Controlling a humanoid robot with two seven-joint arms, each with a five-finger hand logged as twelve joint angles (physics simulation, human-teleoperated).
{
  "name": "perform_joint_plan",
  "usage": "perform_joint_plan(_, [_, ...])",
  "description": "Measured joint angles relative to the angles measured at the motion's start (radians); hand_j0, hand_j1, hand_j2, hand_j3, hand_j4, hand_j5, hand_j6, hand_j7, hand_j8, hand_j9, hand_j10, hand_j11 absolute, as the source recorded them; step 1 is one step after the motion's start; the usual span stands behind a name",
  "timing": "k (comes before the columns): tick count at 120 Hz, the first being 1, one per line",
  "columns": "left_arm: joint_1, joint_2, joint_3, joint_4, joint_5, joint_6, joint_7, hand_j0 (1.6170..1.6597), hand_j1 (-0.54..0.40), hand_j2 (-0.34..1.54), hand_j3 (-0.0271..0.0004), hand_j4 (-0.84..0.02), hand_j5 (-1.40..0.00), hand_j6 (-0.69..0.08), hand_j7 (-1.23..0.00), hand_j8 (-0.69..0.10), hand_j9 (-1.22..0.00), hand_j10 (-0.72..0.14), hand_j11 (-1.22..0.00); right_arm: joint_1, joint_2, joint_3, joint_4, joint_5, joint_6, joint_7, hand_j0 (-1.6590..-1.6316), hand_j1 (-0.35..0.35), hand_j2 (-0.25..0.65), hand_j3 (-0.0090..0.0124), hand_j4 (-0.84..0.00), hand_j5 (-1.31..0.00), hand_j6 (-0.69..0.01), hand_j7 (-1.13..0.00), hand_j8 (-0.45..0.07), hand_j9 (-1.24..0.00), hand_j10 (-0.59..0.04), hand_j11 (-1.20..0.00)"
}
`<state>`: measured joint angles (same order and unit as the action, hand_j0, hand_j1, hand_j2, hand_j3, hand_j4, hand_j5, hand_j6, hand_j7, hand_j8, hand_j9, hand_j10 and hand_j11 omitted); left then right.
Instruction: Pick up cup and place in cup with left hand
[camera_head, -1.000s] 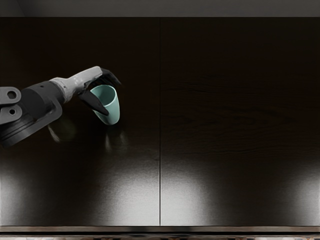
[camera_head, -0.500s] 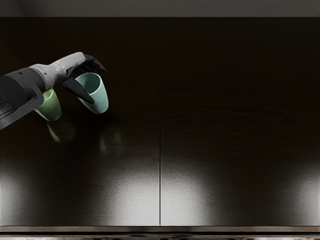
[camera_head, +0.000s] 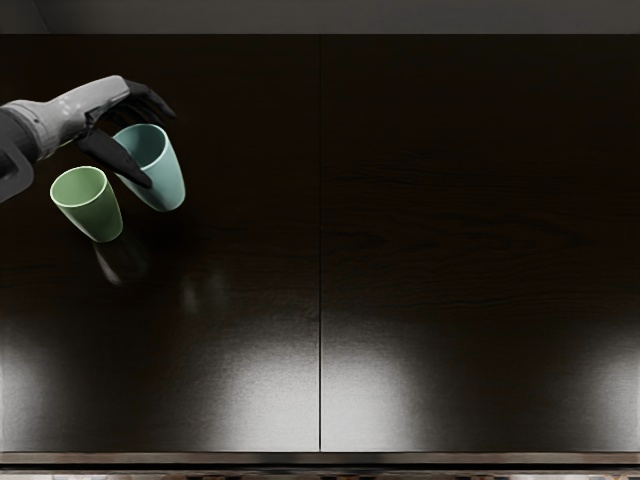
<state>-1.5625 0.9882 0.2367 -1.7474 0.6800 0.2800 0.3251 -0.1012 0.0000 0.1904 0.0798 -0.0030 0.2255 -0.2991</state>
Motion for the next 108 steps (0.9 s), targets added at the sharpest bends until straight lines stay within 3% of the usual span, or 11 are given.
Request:
perform_joint_plan(38, [-0.026, 0.083, -0.004, -0.002, 0.0, -0.054, 0.0, 1.6579, -0.122, 0.22, 0.0, -0.433, -0.57, -0.434, -0.57, -0.368, -0.56, -0.424, -0.57, 0.0, 0.0, 0.0, 0.0, 0.0, 0.0, 0.0, -1.6581, -0.349, 0.0, 0.0, 0.0, 0.0, 0.0, 0.0, 0.0, 0.0, 0.0, 0.0])
perform_joint_plan(108, [-0.017, 0.13, -0.013, 0.019, 0.009, -0.042, -0.003, 1.6579, -0.124, 0.22, 0.0, -0.436, -0.57, -0.437, -0.57, -0.365, -0.57, -0.425, -0.57, 0.0, 0.0, 0.0, 0.0, 0.0, 0.0, 0.0, -1.6581, -0.349, 0.0, 0.0, 0.0, 0.0, 0.0, 0.0, 0.0, 0.0, 0.0, 0.0])
